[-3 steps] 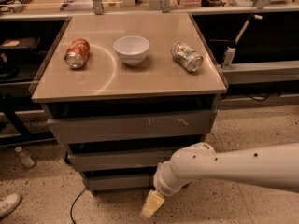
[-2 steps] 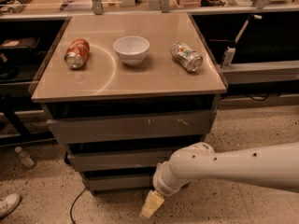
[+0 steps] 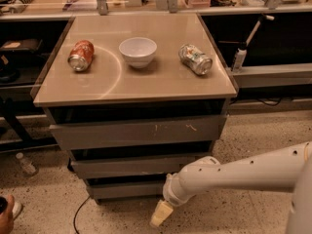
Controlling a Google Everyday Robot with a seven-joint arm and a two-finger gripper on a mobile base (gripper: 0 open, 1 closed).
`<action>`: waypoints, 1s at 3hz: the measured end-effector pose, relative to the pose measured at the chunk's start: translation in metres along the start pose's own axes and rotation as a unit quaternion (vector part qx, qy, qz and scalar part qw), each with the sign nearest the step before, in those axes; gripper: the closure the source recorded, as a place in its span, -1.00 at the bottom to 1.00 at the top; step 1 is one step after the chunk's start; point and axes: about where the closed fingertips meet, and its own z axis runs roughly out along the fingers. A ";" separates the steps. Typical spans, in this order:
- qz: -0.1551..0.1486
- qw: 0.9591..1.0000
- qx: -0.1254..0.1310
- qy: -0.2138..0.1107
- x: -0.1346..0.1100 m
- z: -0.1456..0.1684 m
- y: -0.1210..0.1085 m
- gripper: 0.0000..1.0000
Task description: Open bottom drawer
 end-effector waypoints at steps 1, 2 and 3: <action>0.013 1.000 0.016 0.002 0.034 0.031 -0.029 -1.00; 0.030 0.999 0.011 0.008 0.062 0.070 -0.047 -1.00; 0.030 0.999 0.011 0.008 0.062 0.070 -0.047 -1.00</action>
Offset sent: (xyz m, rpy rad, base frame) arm 0.0484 -0.0556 -0.1415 -0.0276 0.0254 -0.0878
